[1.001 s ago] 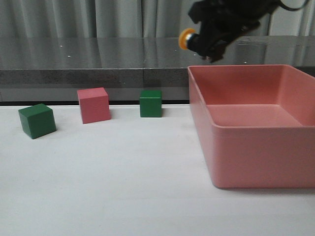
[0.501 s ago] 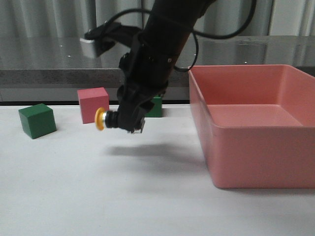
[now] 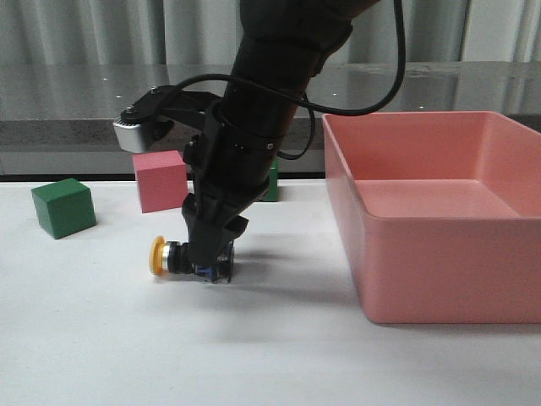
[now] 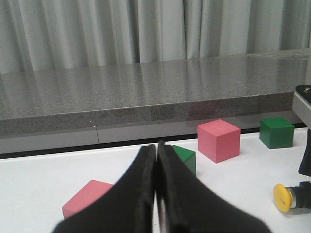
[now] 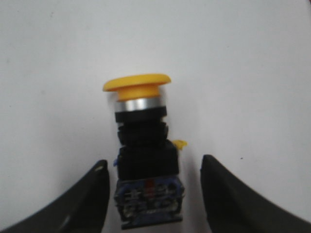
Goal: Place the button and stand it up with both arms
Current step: 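Lower the button onto the table on its side, release, withdraw right gripper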
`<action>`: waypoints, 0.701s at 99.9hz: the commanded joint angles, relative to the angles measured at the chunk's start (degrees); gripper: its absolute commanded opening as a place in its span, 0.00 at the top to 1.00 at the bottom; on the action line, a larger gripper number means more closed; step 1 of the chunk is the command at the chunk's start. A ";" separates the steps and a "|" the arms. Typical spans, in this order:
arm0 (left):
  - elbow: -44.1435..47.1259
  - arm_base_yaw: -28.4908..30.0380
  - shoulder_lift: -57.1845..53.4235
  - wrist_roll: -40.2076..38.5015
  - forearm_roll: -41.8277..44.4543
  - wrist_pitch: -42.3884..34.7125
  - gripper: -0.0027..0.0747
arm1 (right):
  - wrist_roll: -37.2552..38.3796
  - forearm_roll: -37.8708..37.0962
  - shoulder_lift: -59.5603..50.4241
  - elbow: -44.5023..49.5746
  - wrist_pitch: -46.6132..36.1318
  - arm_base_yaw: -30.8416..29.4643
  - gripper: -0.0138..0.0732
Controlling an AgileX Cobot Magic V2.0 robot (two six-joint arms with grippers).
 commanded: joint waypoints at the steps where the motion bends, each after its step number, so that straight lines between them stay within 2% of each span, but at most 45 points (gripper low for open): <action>1: 2.57 0.14 -1.65 -0.47 0.09 -4.32 0.99 | -0.60 1.05 -3.86 -2.06 -1.96 -0.12 0.27; 16: 2.57 0.14 -1.65 -0.47 0.09 -4.32 0.99 | 3.54 1.12 -6.04 -2.06 -1.89 -0.71 0.28; 23: 2.57 0.14 -1.65 -0.47 0.09 -4.32 0.99 | 6.57 1.12 -8.23 -2.06 -1.27 -1.61 0.35; 32: 2.57 0.14 -1.65 -0.47 0.09 -4.32 0.99 | 9.53 1.12 -12.13 -2.06 0.34 -3.57 0.50; 52: 2.57 0.14 -1.65 -0.47 0.09 -4.32 0.99 | 13.90 1.17 -22.84 -1.23 3.32 -10.07 0.93; 70: 2.57 0.14 -1.65 -0.47 0.09 -4.32 0.99 | 19.66 1.17 -33.77 5.23 2.81 -17.37 0.91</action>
